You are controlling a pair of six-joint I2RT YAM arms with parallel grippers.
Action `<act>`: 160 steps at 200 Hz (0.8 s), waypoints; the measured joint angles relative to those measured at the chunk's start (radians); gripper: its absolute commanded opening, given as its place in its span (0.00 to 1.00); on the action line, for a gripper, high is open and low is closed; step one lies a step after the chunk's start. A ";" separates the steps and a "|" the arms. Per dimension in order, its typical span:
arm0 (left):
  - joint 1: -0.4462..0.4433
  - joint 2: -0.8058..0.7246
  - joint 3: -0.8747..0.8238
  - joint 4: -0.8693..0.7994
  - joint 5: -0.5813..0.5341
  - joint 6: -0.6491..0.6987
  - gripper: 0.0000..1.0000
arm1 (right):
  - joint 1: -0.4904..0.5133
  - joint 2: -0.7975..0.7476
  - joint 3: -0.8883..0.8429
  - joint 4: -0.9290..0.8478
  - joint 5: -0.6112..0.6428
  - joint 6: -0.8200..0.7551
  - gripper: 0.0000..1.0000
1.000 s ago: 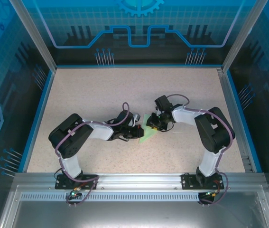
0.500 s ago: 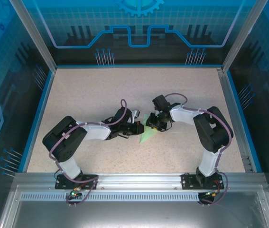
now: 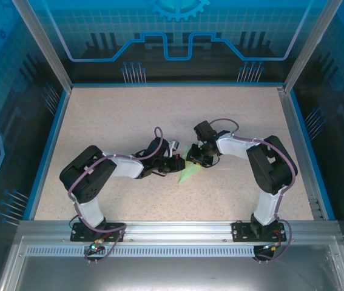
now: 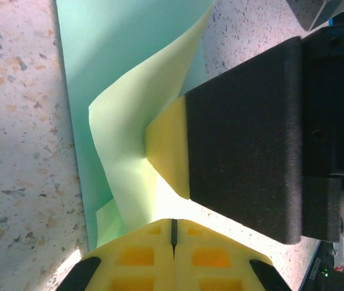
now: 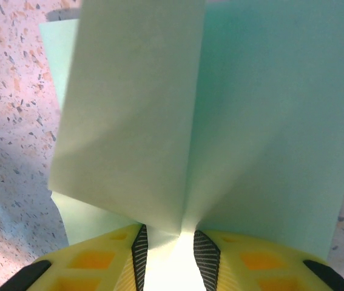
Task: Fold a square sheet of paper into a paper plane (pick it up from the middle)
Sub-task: Fourth fold the wing at the center of the table.
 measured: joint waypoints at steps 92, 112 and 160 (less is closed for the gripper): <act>0.000 0.022 0.027 -0.072 -0.036 0.029 0.01 | 0.000 0.000 0.000 0.000 0.000 0.004 0.34; 0.000 0.034 0.030 -0.077 -0.040 0.031 0.01 | 0.000 0.000 0.000 0.000 0.000 0.004 0.33; 0.000 0.037 0.034 -0.083 -0.040 0.031 0.01 | 0.000 0.000 0.000 0.000 0.002 0.005 0.33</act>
